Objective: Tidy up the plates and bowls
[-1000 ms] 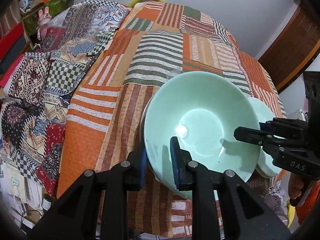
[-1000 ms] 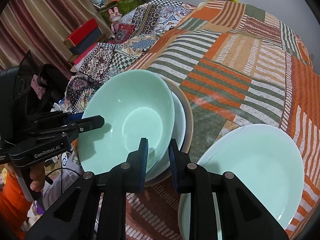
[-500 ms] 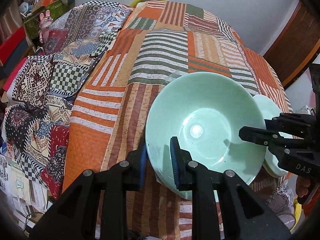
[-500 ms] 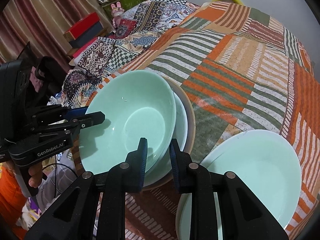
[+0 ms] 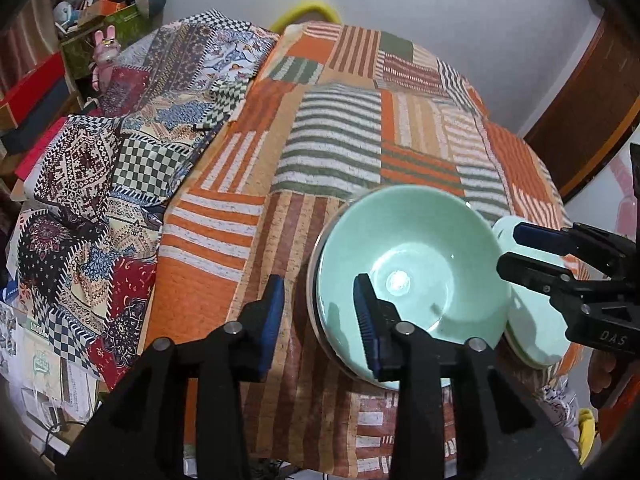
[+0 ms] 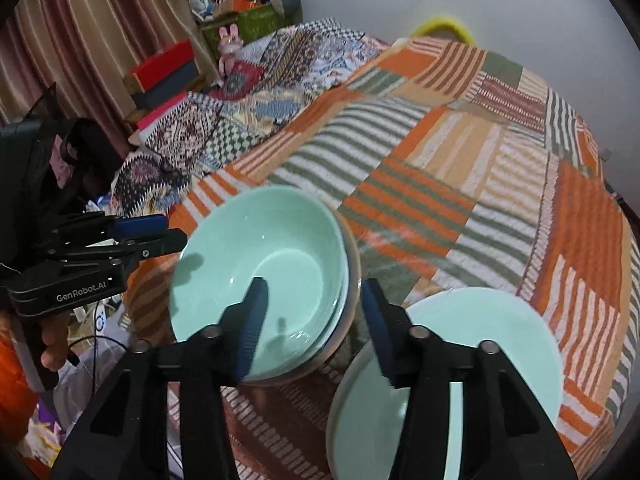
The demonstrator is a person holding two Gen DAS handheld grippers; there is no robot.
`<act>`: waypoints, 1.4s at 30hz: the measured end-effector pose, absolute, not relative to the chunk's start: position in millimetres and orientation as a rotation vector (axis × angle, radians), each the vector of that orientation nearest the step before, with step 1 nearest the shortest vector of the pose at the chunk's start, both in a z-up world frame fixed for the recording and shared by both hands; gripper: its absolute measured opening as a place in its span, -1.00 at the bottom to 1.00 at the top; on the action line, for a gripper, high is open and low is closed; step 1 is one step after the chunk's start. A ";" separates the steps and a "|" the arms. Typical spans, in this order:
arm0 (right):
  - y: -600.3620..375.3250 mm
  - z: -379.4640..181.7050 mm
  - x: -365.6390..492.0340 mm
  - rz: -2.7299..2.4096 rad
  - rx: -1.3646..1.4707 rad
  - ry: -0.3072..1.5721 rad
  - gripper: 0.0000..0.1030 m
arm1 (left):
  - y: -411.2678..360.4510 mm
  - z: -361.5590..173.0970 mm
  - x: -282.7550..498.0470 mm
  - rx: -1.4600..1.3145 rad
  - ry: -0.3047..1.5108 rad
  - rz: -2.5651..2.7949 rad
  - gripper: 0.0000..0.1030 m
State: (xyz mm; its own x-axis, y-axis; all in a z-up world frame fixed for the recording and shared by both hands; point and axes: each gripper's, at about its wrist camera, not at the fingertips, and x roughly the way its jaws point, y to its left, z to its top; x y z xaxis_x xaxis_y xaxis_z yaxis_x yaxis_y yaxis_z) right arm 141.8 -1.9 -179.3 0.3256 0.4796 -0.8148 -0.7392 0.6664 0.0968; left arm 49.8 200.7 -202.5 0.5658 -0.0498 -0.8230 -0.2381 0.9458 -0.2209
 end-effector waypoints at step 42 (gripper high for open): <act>27.9 -244.8 165.7 0.857 -0.324 1.186 -0.12 | 195.4 -275.5 72.1 -0.537 1.093 -0.091 -0.25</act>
